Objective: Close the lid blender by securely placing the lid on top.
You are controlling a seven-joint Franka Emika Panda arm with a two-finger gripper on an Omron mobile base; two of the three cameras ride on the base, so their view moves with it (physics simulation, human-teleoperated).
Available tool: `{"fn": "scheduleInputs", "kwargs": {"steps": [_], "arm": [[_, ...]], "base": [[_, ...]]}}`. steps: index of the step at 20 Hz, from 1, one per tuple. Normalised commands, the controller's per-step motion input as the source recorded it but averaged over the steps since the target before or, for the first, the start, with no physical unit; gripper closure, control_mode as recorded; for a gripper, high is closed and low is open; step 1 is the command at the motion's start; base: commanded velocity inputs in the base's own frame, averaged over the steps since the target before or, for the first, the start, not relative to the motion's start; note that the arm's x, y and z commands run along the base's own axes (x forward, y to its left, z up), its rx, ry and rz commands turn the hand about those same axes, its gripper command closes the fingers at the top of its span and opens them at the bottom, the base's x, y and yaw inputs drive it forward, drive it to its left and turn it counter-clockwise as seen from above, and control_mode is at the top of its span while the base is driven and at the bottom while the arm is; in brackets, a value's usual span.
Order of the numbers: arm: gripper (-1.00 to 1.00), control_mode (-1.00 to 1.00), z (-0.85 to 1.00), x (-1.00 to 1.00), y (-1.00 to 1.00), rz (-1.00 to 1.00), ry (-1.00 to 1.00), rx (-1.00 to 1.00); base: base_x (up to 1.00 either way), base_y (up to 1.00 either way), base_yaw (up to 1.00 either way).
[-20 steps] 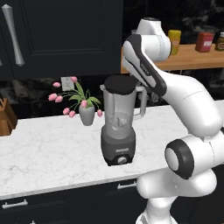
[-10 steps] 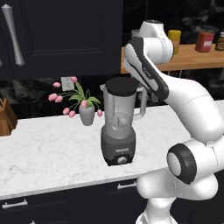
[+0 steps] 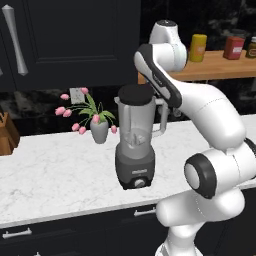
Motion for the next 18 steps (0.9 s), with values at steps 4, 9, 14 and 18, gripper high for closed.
{"fn": "scheduleInputs", "kwargs": {"steps": [4,9,14,18], "arm": [[1.00,-1.00,0.00,0.36,0.00,-0.06,-0.14,0.00],[1.00,-1.00,-0.27,-0.21,0.00,0.03,-0.05,-0.07],[1.00,-1.00,-0.33,-0.36,-0.01,0.08,0.00,-0.05],[1.00,-1.00,-0.13,-0.22,-0.05,0.07,-0.01,0.00]], "base": [[0.00,0.00,0.00],[0.00,0.00,0.00],[0.00,0.00,0.00],[0.00,0.00,0.00]]}}
